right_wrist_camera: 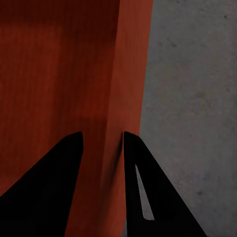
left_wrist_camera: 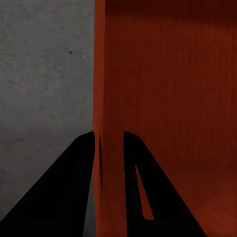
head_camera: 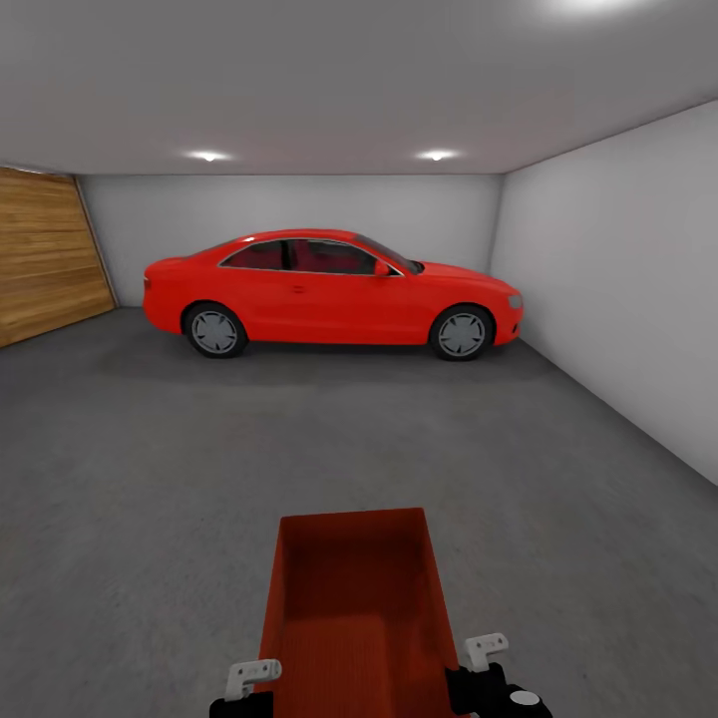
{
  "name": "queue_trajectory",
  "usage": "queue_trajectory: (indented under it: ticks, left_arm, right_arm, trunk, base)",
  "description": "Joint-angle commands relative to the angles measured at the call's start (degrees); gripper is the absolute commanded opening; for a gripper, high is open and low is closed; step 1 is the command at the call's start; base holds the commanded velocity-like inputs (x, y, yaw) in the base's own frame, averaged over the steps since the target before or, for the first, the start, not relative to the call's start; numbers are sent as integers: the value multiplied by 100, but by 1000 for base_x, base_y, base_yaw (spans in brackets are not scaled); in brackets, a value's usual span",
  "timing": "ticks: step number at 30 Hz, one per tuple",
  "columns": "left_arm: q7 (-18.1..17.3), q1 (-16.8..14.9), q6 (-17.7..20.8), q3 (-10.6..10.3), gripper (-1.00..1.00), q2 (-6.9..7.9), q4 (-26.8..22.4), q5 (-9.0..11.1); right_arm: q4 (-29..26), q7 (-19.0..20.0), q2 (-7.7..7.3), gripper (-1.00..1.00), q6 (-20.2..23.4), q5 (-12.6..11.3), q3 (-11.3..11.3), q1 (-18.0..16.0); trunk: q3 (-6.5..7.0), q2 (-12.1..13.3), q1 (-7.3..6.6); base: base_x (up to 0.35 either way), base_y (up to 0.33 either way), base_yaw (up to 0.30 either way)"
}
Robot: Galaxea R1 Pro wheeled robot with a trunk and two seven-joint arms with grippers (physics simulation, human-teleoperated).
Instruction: Move the two storage containers from the living room to the garage. In the garage, place one container on the floor and stack the other container on top of it (either order is fine).
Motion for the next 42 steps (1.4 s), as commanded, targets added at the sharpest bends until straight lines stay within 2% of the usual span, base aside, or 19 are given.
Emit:
queue_trajectory:
  ticks: [1, 42]
  left_arm:
    - [202, -1, -38, -25, -100, 110, -18, -19]
    - [202, -1, -38, -25, -100, 116, -18, -19]
  right_arm:
    - [8, 74, 3, -100, 36, 30, 3, -2]
    - [8, 80, 3, -100, 36, 30, 4, -2]
  trunk:
    - [-10, -11, 3]
    - [-10, -11, 3]
  base:
    - [42, 0, 0]
    - [249, 0, 0]
